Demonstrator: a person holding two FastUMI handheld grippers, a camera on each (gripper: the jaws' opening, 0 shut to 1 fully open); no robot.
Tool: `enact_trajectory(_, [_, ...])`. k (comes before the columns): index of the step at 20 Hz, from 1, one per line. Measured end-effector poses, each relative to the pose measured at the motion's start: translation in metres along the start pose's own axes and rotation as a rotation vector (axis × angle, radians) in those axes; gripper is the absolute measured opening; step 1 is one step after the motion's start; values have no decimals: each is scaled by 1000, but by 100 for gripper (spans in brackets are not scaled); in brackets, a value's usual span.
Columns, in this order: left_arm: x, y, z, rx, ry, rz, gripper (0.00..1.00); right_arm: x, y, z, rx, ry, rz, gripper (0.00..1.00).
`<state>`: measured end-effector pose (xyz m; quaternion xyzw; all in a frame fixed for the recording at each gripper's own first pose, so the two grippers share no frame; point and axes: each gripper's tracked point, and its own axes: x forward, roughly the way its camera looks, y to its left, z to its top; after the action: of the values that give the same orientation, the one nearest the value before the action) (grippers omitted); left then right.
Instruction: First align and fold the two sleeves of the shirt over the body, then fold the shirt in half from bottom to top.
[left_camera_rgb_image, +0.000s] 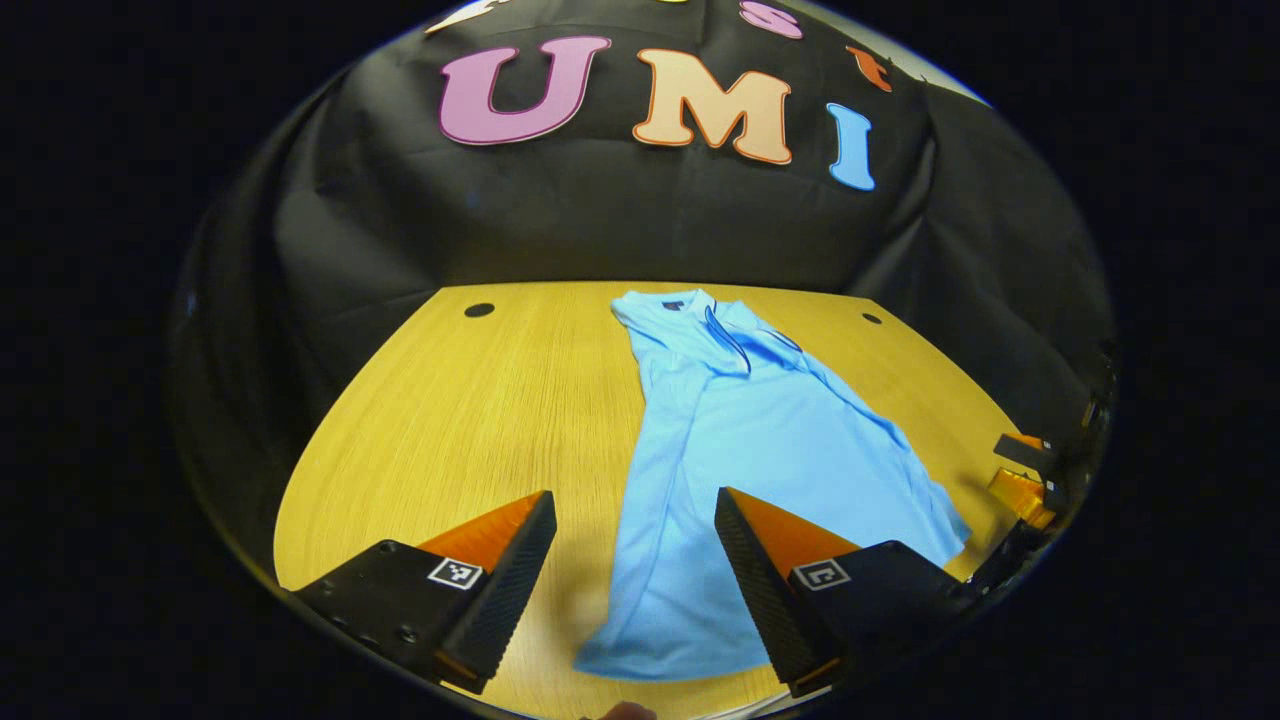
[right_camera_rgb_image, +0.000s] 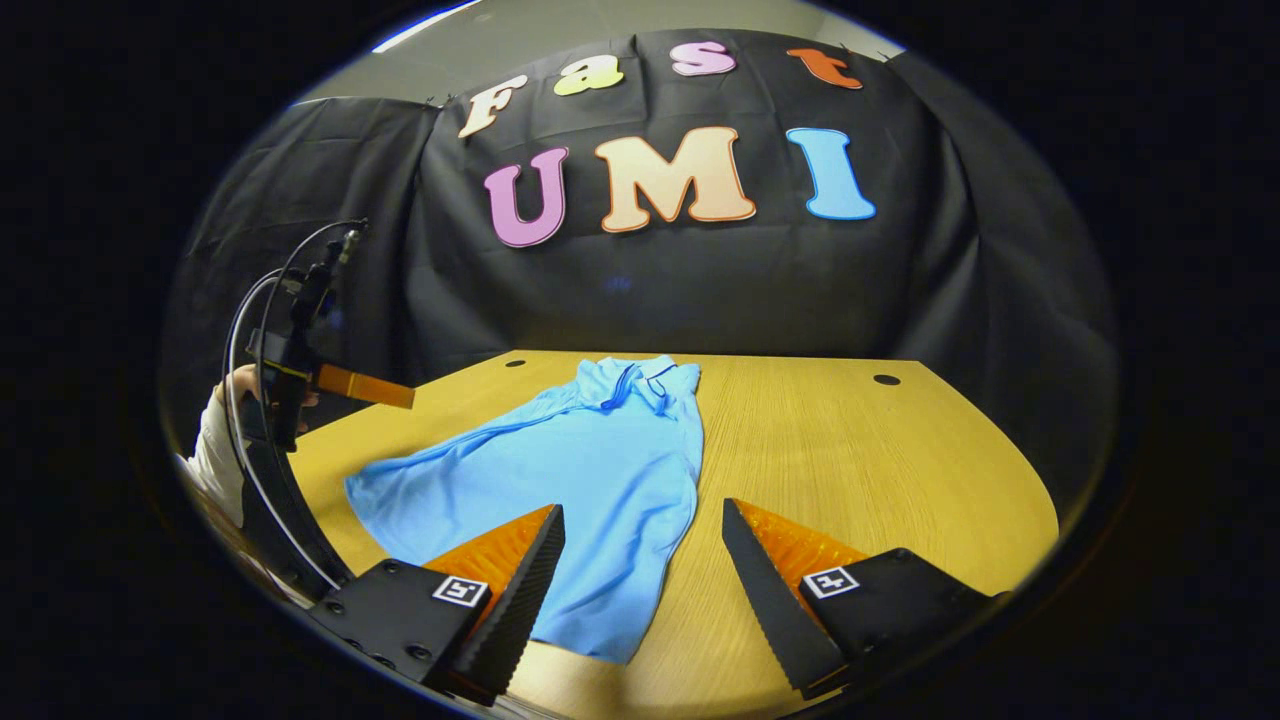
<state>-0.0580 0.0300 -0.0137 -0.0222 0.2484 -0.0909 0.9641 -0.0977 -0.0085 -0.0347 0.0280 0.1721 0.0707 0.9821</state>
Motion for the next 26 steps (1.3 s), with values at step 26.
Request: enact_trajectory(26, [-19,-18,-114,34,65,69,93,-5,41,-84,-52,192,35,98])
